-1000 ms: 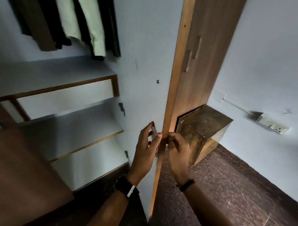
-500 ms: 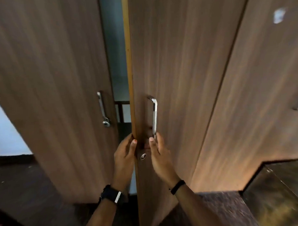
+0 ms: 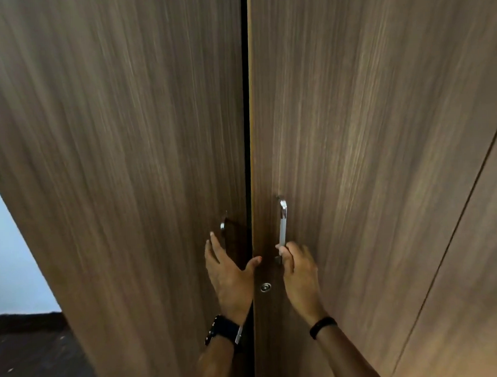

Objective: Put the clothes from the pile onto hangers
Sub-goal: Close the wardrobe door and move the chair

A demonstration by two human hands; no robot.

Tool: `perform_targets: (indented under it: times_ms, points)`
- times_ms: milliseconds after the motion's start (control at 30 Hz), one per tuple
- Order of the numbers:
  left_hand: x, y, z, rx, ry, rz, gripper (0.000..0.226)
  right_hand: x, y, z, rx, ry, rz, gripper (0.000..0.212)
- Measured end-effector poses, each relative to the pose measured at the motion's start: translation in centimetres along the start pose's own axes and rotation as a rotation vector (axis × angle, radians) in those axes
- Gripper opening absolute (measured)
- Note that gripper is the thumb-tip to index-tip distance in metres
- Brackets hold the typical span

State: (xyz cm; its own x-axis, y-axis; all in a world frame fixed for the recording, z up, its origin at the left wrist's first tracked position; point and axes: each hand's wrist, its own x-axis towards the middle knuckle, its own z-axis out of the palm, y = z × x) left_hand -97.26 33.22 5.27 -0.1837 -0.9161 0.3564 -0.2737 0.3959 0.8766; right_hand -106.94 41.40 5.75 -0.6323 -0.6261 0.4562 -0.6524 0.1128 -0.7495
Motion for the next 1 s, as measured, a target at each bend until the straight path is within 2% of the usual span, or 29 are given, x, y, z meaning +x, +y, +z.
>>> perform_targets:
  times_ms: [100,200,267,467,1000]
  points:
    - [2.4,-0.7,0.5,-0.082,-0.011,-0.007,0.094,1.9,-0.1,0.7,0.032,-0.027,-0.008,0.023]
    - [4.0,-1.3,0.9,-0.037,-0.009,0.018,0.069,3.2,-0.4,1.0,0.035,-0.039,-0.012,0.019]
    - [4.3,-1.6,1.3,-0.057,-0.022,-0.002,0.061,3.8,-0.4,1.2,0.027,-0.036,-0.02,0.017]
    - [4.4,-1.8,2.3,-0.134,-0.023,-0.018,0.057,4.8,-0.2,0.8,0.0,-0.066,-0.067,0.013]
    - [7.2,-1.4,4.2,0.036,-0.019,-0.046,0.055,8.8,0.0,1.9,-0.074,-0.111,-0.062,0.02]
